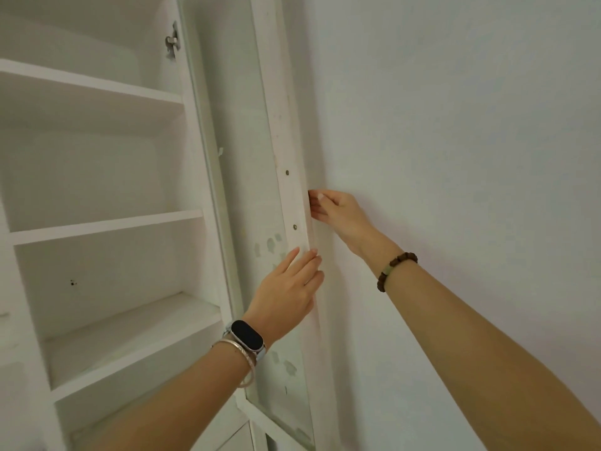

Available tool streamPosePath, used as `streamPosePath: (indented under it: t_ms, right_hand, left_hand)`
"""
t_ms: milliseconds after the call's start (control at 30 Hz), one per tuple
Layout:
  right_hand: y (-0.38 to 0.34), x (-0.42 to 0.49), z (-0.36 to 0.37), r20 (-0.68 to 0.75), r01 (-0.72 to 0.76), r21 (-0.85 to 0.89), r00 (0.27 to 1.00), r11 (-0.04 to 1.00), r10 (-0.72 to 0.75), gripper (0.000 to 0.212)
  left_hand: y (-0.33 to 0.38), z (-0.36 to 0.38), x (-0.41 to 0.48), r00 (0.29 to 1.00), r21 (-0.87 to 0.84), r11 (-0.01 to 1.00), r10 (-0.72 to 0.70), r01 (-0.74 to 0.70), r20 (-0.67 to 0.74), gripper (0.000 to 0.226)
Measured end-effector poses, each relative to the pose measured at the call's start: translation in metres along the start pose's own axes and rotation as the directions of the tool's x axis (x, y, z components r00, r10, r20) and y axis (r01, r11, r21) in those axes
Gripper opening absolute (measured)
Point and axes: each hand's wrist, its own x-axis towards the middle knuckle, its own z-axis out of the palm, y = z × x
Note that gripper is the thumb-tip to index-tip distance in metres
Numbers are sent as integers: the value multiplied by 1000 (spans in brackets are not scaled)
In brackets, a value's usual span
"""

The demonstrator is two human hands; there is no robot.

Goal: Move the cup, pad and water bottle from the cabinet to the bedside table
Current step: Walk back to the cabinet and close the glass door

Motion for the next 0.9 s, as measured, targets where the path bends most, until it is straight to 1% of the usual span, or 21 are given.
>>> streamPosePath:
  t_ms: [167, 400, 600, 667, 767, 900]
  right_hand:
    - [-6, -8, 10, -6, 14, 55, 1000, 998, -13, 32]
    - [-21, -22, 42, 53, 40, 116, 998, 992, -46, 29]
    - [-37, -32, 86, 127, 47, 117, 990, 992, -62, 23]
    - [-44, -34, 103, 154, 48, 105, 986, 993, -64, 23]
    - [-51, -36, 129, 194, 86, 64, 976, 994, -96, 23]
    - [-55, -36, 173, 193, 163, -38, 969, 986, -153, 22]
  left_hand:
    - [-3, -12, -14, 1000, 35, 999, 8, -8, -2, 32]
    - [-23, -40, -57, 999, 108, 993, 37, -40, 31, 37]
    - [-39, -71, -106, 997, 172, 985, -29, 17, 71, 43]
    - [-44, -81, -123, 994, 197, 979, -61, 43, 87, 44]
    - [-53, -92, -148, 989, 230, 971, -98, 70, 112, 41]
    - [-70, -103, -179, 975, 261, 957, -166, 124, 145, 42]
